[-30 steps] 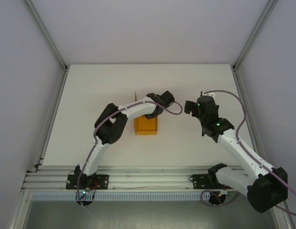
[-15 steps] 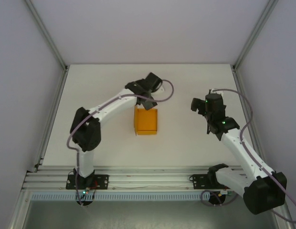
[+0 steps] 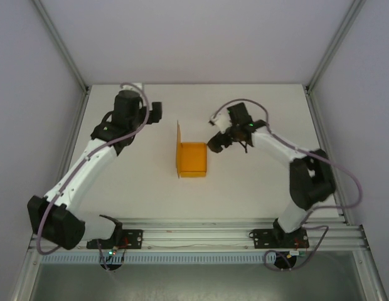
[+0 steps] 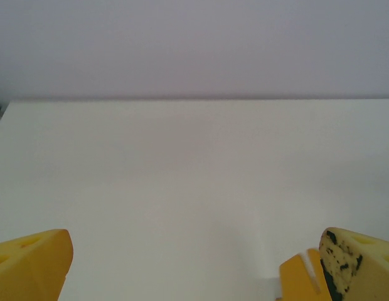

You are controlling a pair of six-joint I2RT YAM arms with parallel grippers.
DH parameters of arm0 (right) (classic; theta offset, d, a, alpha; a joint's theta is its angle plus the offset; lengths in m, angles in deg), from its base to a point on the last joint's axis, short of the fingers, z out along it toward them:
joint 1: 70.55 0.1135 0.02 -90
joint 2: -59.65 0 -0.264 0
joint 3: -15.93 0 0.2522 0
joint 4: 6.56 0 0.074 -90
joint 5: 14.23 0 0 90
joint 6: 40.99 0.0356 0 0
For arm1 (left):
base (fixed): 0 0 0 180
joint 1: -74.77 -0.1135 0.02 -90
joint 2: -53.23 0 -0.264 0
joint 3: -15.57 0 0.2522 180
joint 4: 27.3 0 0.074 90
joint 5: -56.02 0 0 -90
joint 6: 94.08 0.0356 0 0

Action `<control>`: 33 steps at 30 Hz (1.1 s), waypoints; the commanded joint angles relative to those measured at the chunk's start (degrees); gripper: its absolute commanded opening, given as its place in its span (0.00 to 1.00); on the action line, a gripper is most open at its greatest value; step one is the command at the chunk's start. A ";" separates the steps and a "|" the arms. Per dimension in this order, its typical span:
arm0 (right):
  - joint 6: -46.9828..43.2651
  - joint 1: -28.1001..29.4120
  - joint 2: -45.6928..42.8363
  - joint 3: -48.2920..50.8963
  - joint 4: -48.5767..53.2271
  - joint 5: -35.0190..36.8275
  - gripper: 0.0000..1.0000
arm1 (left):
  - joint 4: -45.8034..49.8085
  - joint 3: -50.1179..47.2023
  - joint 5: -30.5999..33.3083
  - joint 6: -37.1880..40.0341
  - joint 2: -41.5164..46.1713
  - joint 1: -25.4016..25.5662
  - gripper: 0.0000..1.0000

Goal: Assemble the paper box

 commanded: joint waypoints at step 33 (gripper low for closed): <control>57.06 12.15 11.32 -7.70 10.03 45.18 0.10 | -3.44 -12.24 -0.51 -11.44 2.56 -4.29 1.00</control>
